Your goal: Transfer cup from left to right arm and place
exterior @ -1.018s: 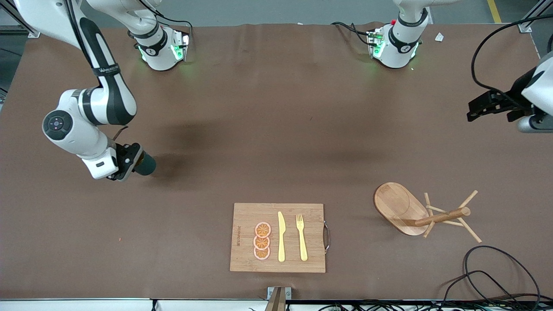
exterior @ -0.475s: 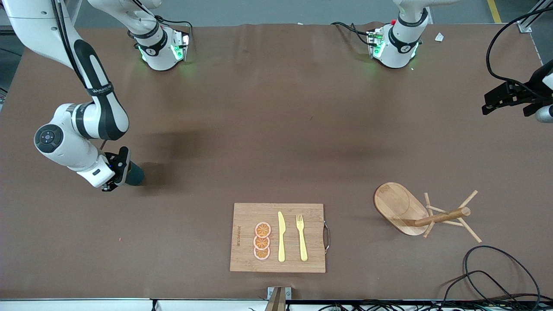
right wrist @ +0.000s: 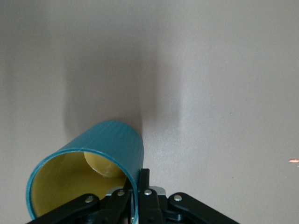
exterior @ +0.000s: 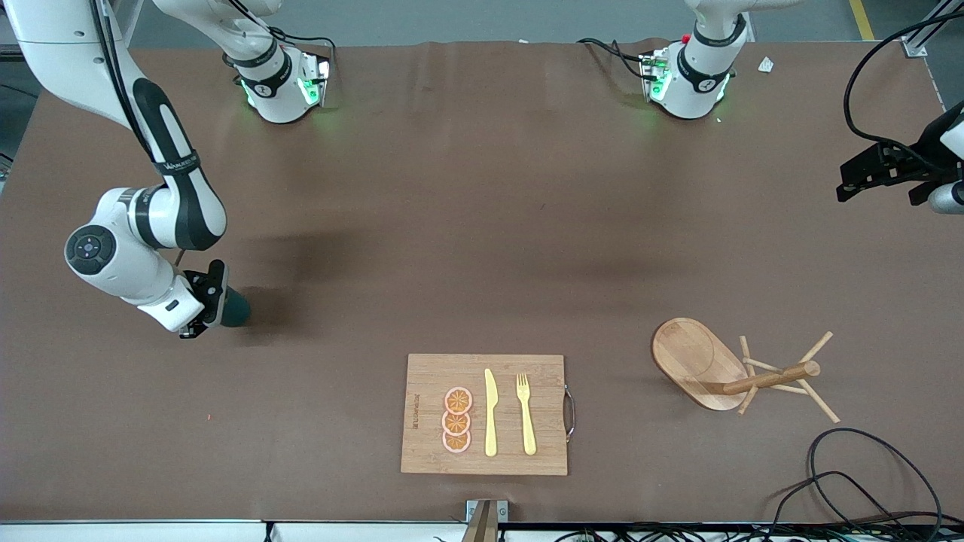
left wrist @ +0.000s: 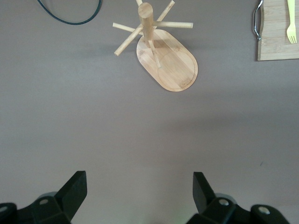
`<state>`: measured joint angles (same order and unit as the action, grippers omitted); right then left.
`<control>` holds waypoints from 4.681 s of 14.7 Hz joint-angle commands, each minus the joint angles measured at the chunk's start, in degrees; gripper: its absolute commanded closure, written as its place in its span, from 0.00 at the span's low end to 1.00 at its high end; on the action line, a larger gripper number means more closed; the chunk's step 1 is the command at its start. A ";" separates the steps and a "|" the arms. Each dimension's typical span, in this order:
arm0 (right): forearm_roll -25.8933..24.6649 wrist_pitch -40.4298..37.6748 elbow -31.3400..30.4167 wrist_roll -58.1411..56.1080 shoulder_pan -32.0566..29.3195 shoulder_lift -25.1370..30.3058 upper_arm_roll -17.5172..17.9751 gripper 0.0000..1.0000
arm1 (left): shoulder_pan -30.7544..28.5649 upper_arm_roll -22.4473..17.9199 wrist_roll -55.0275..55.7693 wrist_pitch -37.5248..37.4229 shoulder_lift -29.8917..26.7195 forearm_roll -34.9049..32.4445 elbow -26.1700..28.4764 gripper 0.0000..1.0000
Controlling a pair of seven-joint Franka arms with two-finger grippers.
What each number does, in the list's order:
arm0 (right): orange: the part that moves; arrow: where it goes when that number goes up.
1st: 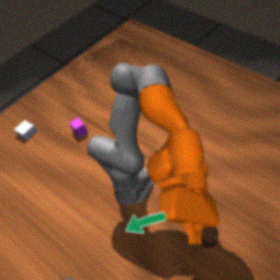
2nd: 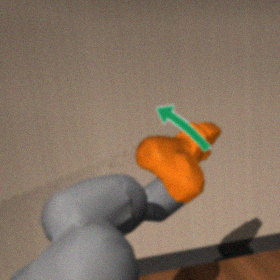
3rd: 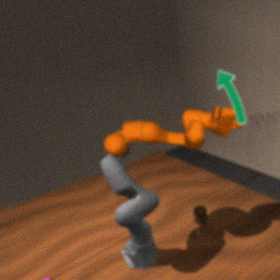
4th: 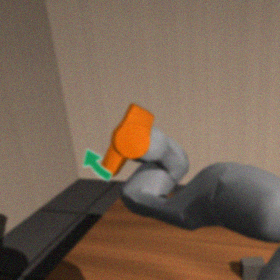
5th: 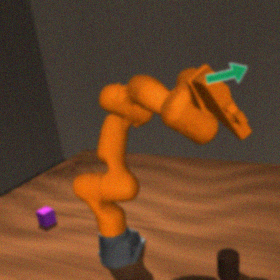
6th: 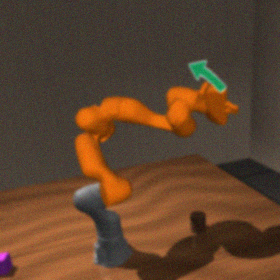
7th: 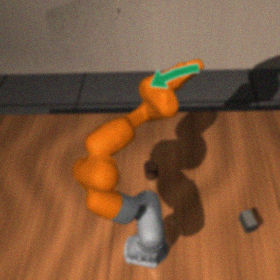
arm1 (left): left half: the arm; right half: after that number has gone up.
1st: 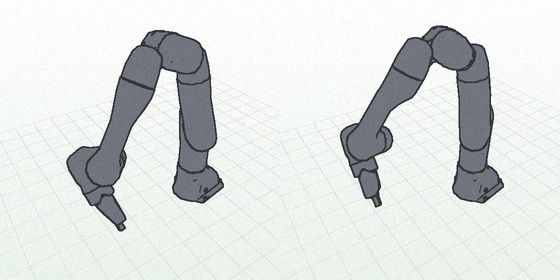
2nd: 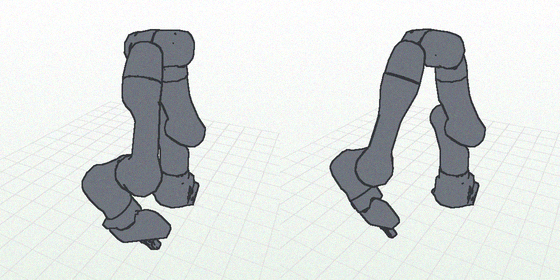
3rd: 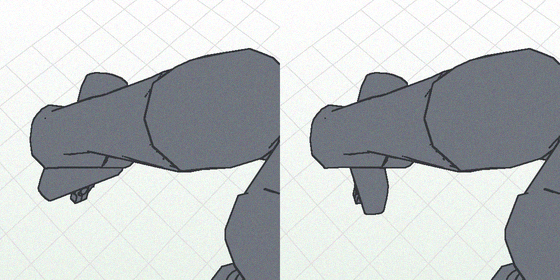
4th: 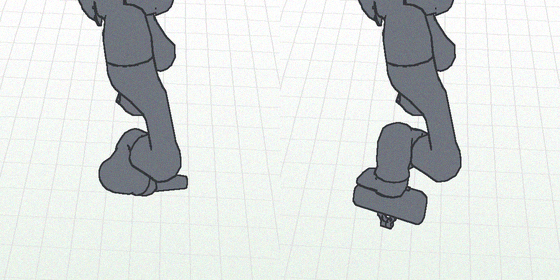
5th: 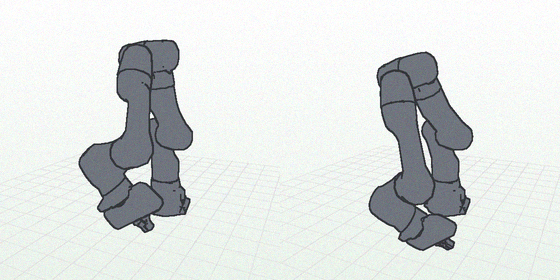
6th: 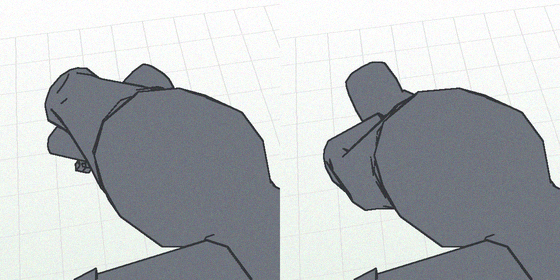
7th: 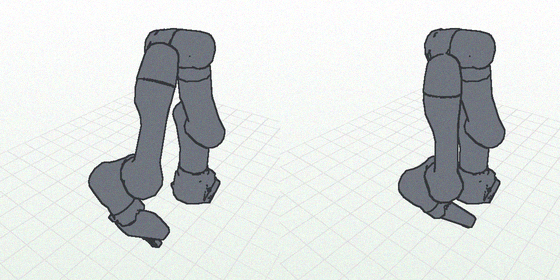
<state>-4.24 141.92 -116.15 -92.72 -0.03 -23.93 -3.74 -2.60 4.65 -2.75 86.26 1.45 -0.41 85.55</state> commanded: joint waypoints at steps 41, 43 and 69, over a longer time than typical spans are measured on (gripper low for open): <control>0.29 -54.73 34.66 92.55 0.29 12.42 1.10 0.00 | -0.21 3.70 4.07 2.42 -1.72 -0.12 0.41 0.00; -0.06 -56.13 35.73 92.46 0.12 12.50 1.19 0.00 | -0.21 3.70 3.98 2.33 -1.72 -0.21 0.41 0.00; 4.77 -59.48 23.35 93.25 0.56 25.32 1.54 0.00 | 0.05 3.70 3.63 1.80 -1.45 -0.56 -0.12 0.00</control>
<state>-0.19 80.14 -84.78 -0.39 0.56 -5.89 -2.50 -2.66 8.14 0.81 88.15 0.18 -0.42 85.64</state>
